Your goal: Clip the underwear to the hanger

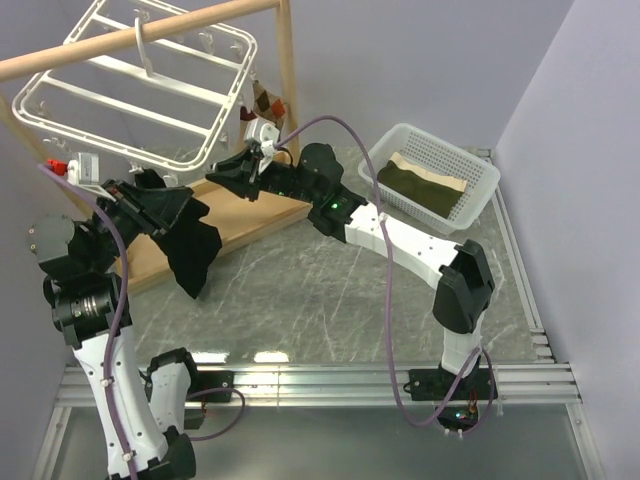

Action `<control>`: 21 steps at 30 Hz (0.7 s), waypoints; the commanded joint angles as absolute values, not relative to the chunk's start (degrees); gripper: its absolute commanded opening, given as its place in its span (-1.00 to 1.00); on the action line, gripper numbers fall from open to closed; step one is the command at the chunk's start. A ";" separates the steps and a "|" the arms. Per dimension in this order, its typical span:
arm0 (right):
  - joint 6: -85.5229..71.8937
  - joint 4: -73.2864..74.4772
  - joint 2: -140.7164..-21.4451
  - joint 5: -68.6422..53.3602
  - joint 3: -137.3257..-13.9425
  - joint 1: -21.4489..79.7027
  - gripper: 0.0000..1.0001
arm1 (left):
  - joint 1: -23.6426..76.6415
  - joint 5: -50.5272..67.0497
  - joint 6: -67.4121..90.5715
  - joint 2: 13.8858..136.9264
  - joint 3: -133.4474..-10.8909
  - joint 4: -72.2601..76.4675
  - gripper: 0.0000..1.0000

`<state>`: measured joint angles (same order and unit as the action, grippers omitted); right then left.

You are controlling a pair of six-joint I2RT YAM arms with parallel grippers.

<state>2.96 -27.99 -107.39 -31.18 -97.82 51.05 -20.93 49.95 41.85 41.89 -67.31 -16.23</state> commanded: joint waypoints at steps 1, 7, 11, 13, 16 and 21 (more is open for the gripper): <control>5.10 -20.23 -103.63 -33.22 -99.14 52.29 -1.00 | -21.09 52.03 36.83 41.40 -66.62 -20.12 -0.46; 4.75 -9.42 -104.15 -34.01 -105.81 53.00 -1.00 | -21.01 48.61 40.43 41.75 -64.07 -14.86 -0.53; 4.05 -3.09 -105.99 -35.24 -110.47 53.09 -1.00 | -20.13 47.55 41.22 42.89 -64.78 -12.48 -0.55; 3.52 -1.24 -106.61 -35.86 -112.31 53.17 -1.00 | -19.51 47.11 41.40 43.15 -64.69 -11.69 -0.55; 2.73 1.40 -107.84 -37.96 -114.87 53.17 -1.00 | -18.20 46.23 42.01 43.16 -63.99 -10.38 -0.54; 2.11 5.53 -109.51 -41.13 -118.21 53.52 -1.00 | -16.61 46.32 44.73 42.63 -62.93 -6.77 -0.50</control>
<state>3.49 -0.62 -108.47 -35.16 -115.81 52.05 -17.30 46.76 42.61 43.46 -63.46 -11.92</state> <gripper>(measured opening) 0.248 0.248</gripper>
